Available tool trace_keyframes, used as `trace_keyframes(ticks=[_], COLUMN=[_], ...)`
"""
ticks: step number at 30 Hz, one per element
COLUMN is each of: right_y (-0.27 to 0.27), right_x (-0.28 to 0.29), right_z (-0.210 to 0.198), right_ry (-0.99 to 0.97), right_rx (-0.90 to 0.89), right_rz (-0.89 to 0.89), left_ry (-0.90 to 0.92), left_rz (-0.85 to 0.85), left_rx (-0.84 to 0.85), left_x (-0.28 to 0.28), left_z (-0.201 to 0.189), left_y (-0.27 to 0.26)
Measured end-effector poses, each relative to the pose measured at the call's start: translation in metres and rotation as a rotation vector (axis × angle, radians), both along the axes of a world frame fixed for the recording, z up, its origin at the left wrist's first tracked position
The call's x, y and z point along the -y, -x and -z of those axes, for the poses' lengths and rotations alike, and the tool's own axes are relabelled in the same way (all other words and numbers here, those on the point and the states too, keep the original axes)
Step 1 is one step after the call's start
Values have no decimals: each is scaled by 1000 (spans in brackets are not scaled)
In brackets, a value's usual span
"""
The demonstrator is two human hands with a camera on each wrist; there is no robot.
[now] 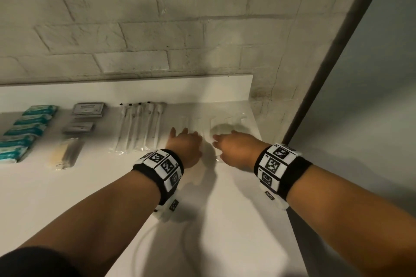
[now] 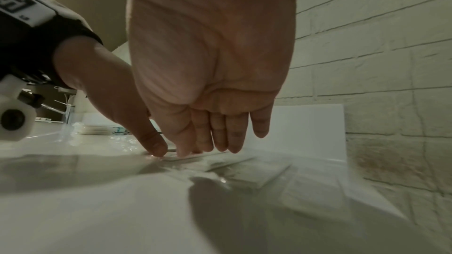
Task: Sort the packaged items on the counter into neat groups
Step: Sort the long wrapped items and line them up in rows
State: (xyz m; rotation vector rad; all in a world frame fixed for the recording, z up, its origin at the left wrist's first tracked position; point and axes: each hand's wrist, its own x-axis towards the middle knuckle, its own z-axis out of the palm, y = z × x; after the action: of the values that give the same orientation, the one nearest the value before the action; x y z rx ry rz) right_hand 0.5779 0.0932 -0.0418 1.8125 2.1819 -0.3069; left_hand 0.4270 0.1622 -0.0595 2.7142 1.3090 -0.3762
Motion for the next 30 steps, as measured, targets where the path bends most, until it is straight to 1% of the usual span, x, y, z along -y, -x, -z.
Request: trace_keyframes(ticks=[3,6,8,11,13,16,19,23,25,30], right_y=[5,5,6,14,23,36,41,45,47,48], right_x=[-4,-3,0,1,1,0,-1,-2,-3,-2], right_z=[7,6,3,-1,-3,-3,-1,-1,-2,-2], right_ry=[17,7,-3,-36,-28,13,51,68,91,102], right_rx=[15,-6,-18,-44,-57,8,88,145,154,172], right_rz=[29,36,31,4,-10,-57,-67,-61,-45,-41], left_ry=[7,28,18,52,82,122,114,81,66,65], left_rz=[-12,-14,-16,-80,-125,-133,-102,-102,-100,-112], left_rx=[3,0,30,86,74,-2,-77,-49,-58,-13], left_x=[0,-2,-3,-5,-6,-6,0,8,11,14], left_z=[1,3,4,4,4,8,11,11,12,11], left_y=[-1,1,5,17,26,30,25,19,17,18])
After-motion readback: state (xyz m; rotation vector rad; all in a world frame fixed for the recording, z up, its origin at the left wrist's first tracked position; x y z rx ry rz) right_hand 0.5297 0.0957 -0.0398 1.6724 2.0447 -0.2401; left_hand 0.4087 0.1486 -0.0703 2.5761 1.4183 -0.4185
